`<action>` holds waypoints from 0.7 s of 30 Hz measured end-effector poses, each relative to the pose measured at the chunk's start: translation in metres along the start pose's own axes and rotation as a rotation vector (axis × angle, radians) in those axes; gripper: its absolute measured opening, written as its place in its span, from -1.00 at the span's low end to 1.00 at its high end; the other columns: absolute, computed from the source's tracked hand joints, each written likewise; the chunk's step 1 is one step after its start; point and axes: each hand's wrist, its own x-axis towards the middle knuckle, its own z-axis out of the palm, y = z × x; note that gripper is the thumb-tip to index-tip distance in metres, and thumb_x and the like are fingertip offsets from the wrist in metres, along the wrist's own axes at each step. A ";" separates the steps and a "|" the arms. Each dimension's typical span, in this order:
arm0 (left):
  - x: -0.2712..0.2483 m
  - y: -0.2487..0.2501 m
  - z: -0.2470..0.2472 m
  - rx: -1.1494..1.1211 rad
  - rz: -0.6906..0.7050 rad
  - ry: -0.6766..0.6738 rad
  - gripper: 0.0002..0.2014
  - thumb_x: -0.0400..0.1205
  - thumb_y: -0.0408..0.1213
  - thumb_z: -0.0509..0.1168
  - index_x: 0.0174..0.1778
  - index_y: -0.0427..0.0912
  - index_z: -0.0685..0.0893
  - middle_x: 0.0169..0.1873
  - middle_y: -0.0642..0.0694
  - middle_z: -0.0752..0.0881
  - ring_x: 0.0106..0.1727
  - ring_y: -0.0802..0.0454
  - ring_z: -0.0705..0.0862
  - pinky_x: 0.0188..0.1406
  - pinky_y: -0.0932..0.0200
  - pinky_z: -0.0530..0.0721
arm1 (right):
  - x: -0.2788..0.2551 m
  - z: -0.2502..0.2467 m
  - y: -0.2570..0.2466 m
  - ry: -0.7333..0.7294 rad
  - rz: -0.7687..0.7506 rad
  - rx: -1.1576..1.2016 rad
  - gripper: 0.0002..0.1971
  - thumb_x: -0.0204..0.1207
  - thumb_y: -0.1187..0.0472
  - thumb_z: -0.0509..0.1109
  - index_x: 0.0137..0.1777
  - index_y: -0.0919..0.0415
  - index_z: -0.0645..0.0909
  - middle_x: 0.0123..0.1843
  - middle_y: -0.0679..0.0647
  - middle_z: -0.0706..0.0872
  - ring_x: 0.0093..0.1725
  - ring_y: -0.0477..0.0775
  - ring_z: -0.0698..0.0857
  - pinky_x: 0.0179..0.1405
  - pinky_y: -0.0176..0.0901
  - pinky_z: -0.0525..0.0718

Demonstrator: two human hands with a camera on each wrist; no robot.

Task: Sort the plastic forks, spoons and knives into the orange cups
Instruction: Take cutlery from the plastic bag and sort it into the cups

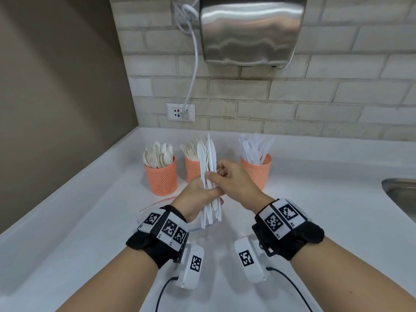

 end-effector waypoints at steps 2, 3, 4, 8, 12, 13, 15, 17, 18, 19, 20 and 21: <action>-0.001 -0.001 -0.001 -0.011 0.022 0.006 -0.84 0.60 -0.46 0.29 0.06 -0.21 0.64 -0.34 -0.05 0.72 -0.40 0.14 0.68 -0.41 0.27 0.68 | 0.001 -0.002 0.002 -0.018 0.009 0.047 -0.96 0.57 0.22 0.33 -0.06 0.14 0.60 -0.23 0.15 0.67 -0.20 0.07 0.65 -0.10 -0.05 0.66; -0.001 -0.002 -0.001 -0.019 0.027 0.008 -0.86 0.61 -0.45 0.27 0.04 -0.20 0.64 -0.37 -0.04 0.70 -0.43 0.15 0.67 -0.41 0.27 0.68 | 0.001 -0.002 0.002 -0.019 0.009 0.058 -0.91 0.59 0.24 0.29 0.01 0.17 0.62 -0.14 0.19 0.70 -0.12 0.11 0.69 -0.01 -0.02 0.68; -0.001 -0.003 -0.001 -0.030 0.025 0.012 -0.89 0.63 -0.43 0.25 0.01 -0.21 0.64 -0.39 -0.05 0.68 -0.45 0.17 0.66 -0.42 0.28 0.67 | 0.002 -0.002 0.002 -0.022 0.016 0.062 -0.84 0.60 0.25 0.26 0.10 0.21 0.62 -0.05 0.22 0.72 -0.05 0.15 0.71 0.07 0.01 0.68; 0.002 -0.006 -0.001 -0.069 0.000 0.030 -0.84 0.70 -0.29 0.15 0.04 -0.20 0.63 -0.37 0.01 0.71 -0.37 0.24 0.71 -0.31 0.32 0.68 | 0.003 -0.003 0.002 -0.123 0.068 0.254 -0.70 0.66 0.29 0.11 0.32 0.21 0.54 0.11 0.12 0.74 0.16 0.09 0.71 0.19 -0.04 0.69; 0.007 -0.005 -0.004 -0.121 -0.030 0.102 -0.79 0.68 -0.27 0.19 0.14 -0.22 0.66 -0.23 -0.03 0.79 -0.16 0.10 0.77 -0.10 0.21 0.72 | 0.004 -0.006 -0.001 -0.034 0.096 0.341 -0.77 0.69 0.26 0.05 -0.10 0.14 0.53 -0.21 0.00 0.67 -0.09 0.03 0.67 0.03 -0.19 0.62; 0.008 -0.004 -0.005 -0.127 -0.032 0.126 -0.80 0.67 -0.28 0.22 0.12 -0.25 0.66 -0.22 -0.07 0.77 -0.18 0.03 0.75 -0.13 0.14 0.73 | 0.005 -0.006 -0.003 0.040 0.082 0.326 -0.74 0.70 0.27 0.03 -0.21 0.13 0.45 -0.28 0.05 0.62 -0.19 0.04 0.62 -0.04 -0.19 0.60; 0.011 -0.004 -0.005 -0.103 -0.032 0.177 -0.83 0.66 -0.30 0.24 0.07 -0.30 0.65 -0.27 -0.12 0.70 -0.32 0.00 0.70 -0.33 0.14 0.68 | 0.006 -0.006 -0.007 0.144 0.025 0.292 -0.73 0.71 0.25 0.02 -0.25 0.11 0.34 -0.36 0.10 0.54 -0.36 0.01 0.56 -0.29 -0.27 0.60; 0.013 -0.003 -0.004 -0.052 -0.026 0.230 -0.86 0.67 -0.35 0.23 0.04 -0.35 0.60 -0.35 -0.15 0.64 -0.49 0.05 0.64 -0.47 0.21 0.60 | 0.004 -0.004 -0.012 0.171 -0.045 0.233 -0.77 0.71 0.20 0.05 -0.22 0.06 0.32 -0.39 0.03 0.47 -0.46 -0.11 0.51 -0.48 -0.37 0.54; 0.014 -0.002 -0.002 -0.040 -0.017 0.247 -0.89 0.67 -0.39 0.21 0.01 -0.35 0.59 -0.40 -0.16 0.60 -0.54 0.06 0.59 -0.53 0.23 0.57 | 0.004 -0.001 -0.013 0.165 -0.082 0.203 -0.80 0.70 0.17 0.09 -0.19 0.09 0.37 -0.39 0.02 0.47 -0.47 -0.12 0.51 -0.51 -0.36 0.52; 0.015 -0.002 -0.001 -0.015 -0.002 0.258 -0.91 0.67 -0.43 0.19 -0.03 -0.35 0.58 -0.45 -0.15 0.57 -0.57 0.06 0.54 -0.57 0.23 0.53 | 0.003 0.003 -0.015 0.150 -0.115 0.167 -0.83 0.67 0.14 0.17 -0.14 0.16 0.46 -0.39 0.05 0.52 -0.46 -0.10 0.54 -0.50 -0.32 0.54; 0.015 -0.002 0.001 0.017 0.015 0.267 -0.90 0.66 -0.48 0.15 -0.06 -0.34 0.57 -0.48 -0.15 0.55 -0.57 0.04 0.51 -0.59 0.22 0.50 | 0.003 0.006 -0.015 0.138 -0.132 0.117 -0.82 0.61 0.12 0.27 -0.09 0.25 0.53 -0.36 0.11 0.60 -0.42 -0.04 0.59 -0.46 -0.25 0.57; 0.015 -0.002 0.002 0.046 0.031 0.267 -0.87 0.65 -0.52 0.12 -0.07 -0.32 0.57 -0.48 -0.15 0.54 -0.55 0.02 0.50 -0.58 0.18 0.47 | 0.004 0.010 -0.014 0.127 -0.133 0.067 -0.77 0.54 0.12 0.38 -0.08 0.32 0.57 -0.31 0.18 0.66 -0.37 0.02 0.64 -0.41 -0.16 0.61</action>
